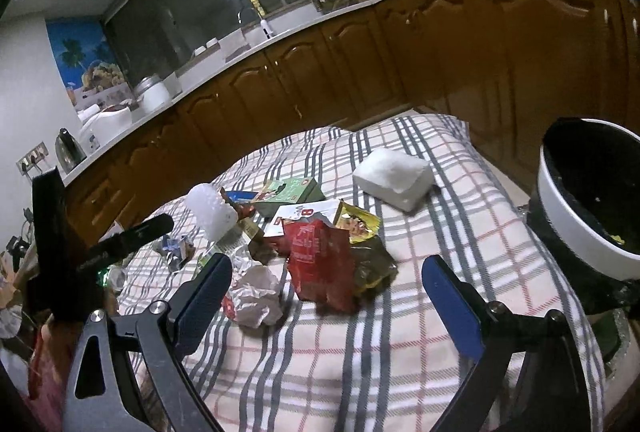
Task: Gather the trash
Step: 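Grasp the white foam net with the left tool while the right tool grasps the red packet, then move both tools over the bin and open them to drop the items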
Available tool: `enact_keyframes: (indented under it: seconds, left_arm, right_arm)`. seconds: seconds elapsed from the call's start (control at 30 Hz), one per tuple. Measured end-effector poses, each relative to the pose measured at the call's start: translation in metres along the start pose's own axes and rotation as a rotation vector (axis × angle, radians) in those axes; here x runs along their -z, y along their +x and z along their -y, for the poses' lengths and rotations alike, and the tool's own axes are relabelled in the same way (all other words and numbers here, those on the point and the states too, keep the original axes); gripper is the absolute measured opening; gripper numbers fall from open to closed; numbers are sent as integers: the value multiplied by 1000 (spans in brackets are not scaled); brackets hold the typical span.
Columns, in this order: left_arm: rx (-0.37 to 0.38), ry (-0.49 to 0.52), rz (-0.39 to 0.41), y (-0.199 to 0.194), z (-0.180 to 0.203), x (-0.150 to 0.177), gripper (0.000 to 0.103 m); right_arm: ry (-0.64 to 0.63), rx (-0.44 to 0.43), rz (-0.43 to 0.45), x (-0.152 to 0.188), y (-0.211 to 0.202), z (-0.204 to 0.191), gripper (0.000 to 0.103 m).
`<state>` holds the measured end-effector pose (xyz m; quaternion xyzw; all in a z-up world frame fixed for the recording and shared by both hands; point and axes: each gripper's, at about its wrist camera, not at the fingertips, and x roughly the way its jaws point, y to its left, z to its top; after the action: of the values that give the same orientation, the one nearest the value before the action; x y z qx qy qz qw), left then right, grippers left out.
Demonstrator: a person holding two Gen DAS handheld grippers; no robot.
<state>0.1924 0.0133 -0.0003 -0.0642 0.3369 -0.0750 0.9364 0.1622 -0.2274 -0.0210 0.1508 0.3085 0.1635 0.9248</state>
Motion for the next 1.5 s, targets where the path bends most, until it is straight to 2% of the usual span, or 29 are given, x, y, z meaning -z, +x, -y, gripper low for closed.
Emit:
enact_keyframes:
  seconds: [0.13, 0.27, 0.33, 0.37, 0.4, 0.47, 0.57, 0.7, 1.0, 1.5]
  left_arm:
    - [-32, 17, 4, 13, -3, -9, 88]
    - [-69, 34, -18, 36, -7, -15, 87]
    - [-53, 31, -29, 46, -9, -17, 72]
    - [-42, 33, -45, 51, -10, -17, 49]
    - [-26, 32, -60, 54, -11, -17, 25]
    - [18, 22, -87, 59, -12, -15, 3]
    - [28, 33, -69, 52, -10, -12, 2]
    - [45, 47, -28, 32, -5, -14, 2]
    - [124, 84, 60, -15, 21, -26, 2]
    - [284, 195, 39, -25, 114, -21, 2]
  right_arm:
    - [-4, -1, -24, -2, 14, -3, 91]
    - [-12, -1, -48, -4, 27, -4, 78]
    - [-19, 2, -58, -5, 32, -6, 72]
    - [-20, 3, -64, -5, 35, -6, 63]
    - [-19, 0, -74, -5, 38, -6, 45]
    - [-13, -17, -91, -4, 40, -7, 24]
    - [-22, -36, -74, -4, 33, -10, 12]
    - [-31, -65, -40, -7, 15, -15, 9]
    - [-27, -70, 48, -19, -25, -13, 7]
    - [64, 60, 128, -16, -84, 50, 7]
